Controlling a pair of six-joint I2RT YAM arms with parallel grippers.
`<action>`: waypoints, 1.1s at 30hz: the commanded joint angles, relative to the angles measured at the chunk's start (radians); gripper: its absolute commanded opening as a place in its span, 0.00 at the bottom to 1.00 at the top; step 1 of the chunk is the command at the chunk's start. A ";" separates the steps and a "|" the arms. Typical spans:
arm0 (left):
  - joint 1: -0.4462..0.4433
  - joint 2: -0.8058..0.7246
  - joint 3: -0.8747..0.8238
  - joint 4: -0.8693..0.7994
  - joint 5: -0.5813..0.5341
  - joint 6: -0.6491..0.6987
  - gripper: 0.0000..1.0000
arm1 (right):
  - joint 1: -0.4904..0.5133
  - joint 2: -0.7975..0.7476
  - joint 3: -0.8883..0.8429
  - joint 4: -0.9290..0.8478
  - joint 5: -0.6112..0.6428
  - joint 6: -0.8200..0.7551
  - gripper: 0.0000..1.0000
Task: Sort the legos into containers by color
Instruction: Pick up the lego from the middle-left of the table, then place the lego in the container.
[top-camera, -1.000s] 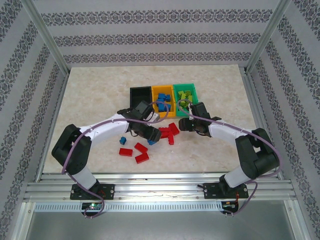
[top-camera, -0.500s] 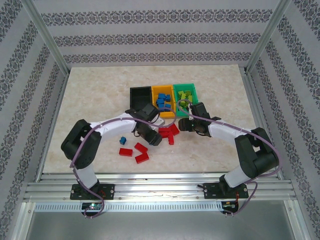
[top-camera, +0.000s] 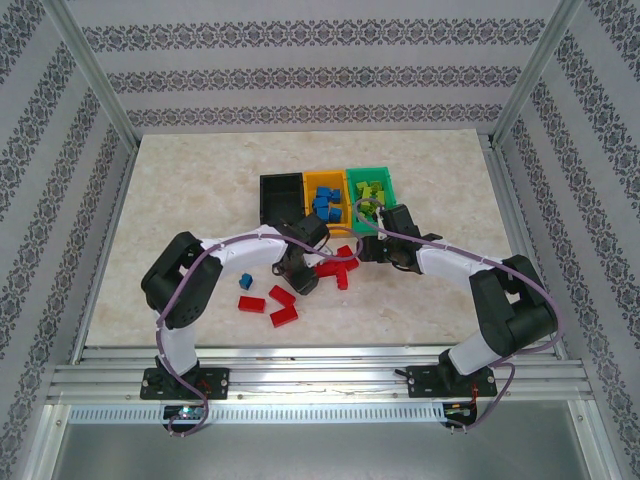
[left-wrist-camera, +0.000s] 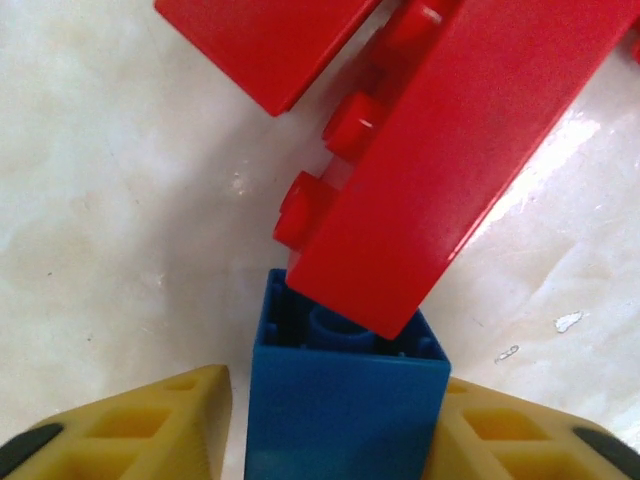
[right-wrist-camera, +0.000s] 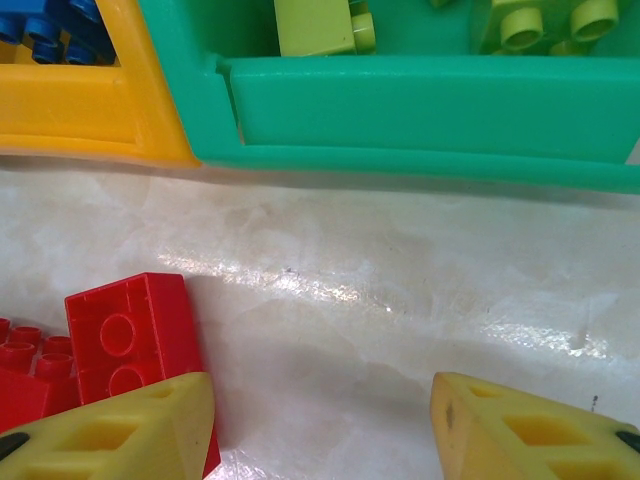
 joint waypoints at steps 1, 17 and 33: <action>-0.016 -0.022 0.009 -0.012 0.006 0.013 0.41 | -0.009 0.011 -0.009 0.013 -0.013 0.010 0.60; 0.058 -0.195 0.024 0.162 0.153 -0.146 0.22 | -0.010 -0.005 -0.020 0.025 -0.027 0.021 0.60; 0.149 0.045 0.470 0.051 0.082 -0.410 0.26 | -0.009 -0.002 -0.022 0.043 -0.055 0.036 0.60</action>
